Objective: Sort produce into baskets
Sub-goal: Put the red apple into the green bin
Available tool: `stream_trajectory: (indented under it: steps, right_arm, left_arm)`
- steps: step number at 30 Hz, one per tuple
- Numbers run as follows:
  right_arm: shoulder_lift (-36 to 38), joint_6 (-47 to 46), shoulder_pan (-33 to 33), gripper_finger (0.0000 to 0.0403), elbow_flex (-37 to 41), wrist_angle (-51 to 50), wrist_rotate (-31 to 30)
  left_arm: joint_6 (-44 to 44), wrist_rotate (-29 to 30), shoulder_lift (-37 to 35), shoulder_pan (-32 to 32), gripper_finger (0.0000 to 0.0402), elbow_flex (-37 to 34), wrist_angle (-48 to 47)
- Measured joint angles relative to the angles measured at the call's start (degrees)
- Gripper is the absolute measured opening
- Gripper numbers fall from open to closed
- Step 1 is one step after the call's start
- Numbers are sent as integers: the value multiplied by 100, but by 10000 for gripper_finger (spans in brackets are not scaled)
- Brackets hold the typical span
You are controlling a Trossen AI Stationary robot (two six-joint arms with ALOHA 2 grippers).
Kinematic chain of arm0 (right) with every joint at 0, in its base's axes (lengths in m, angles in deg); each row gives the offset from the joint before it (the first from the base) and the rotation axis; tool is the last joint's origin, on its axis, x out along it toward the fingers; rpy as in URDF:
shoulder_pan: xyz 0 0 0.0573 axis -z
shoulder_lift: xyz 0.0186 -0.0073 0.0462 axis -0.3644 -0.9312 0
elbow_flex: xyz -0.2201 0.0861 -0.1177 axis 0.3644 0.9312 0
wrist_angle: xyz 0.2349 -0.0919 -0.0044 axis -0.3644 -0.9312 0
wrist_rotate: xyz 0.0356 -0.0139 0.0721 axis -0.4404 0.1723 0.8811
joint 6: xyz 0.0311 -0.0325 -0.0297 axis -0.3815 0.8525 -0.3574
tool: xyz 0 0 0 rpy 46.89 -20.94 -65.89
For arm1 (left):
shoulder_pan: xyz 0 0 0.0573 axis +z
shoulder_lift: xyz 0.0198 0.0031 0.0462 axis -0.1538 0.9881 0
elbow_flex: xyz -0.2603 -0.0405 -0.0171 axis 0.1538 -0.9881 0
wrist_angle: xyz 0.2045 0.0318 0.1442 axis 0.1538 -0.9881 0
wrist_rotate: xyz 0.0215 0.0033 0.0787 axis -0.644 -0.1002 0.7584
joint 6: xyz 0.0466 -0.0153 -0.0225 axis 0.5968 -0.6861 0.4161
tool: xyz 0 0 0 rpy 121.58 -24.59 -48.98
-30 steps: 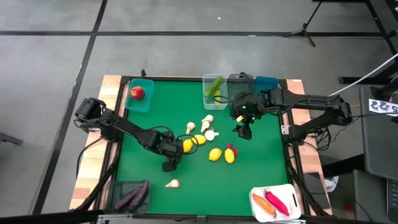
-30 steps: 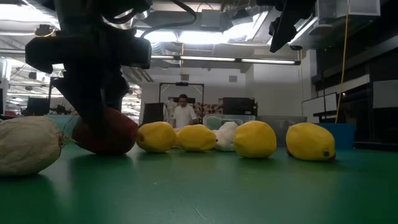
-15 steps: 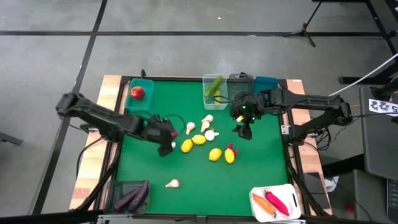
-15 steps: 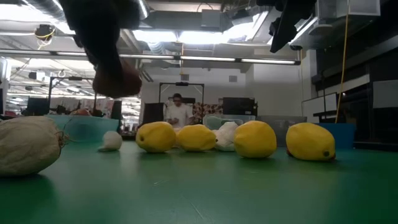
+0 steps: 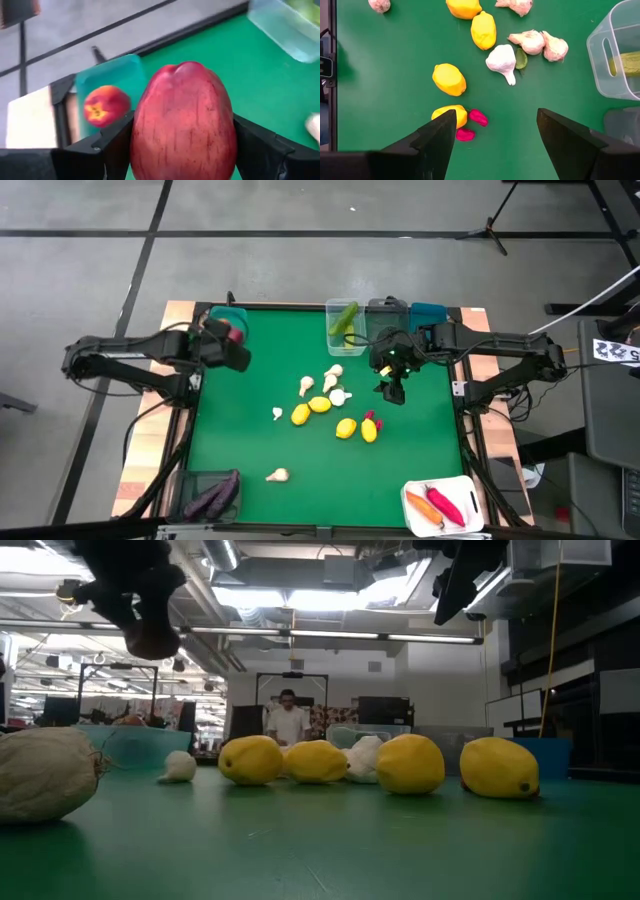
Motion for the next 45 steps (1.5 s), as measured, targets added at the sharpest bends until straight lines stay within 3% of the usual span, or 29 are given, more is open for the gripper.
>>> stream_trajectory:
  steps: [10, 23, 37, 45]
  right_arm:
    - [0, 30, 2, 278, 0, 28, -13]
    - [0, 32, 2, 278, 2, 26, -15]
    - [0, 10, 2, 278, 0, 28, -13]
    - [-2, 8, 2, 278, 0, 41, 2]
  left_arm:
    - [319, 73, -28, 1309, 275, -799, 76]
    - [1133, -445, -33, 1906, 275, -2040, 1697]
    - [1550, -630, -14, 2498, 279, -2073, 2285]
    - [1525, -638, 4, 2797, 326, -2073, 2284]
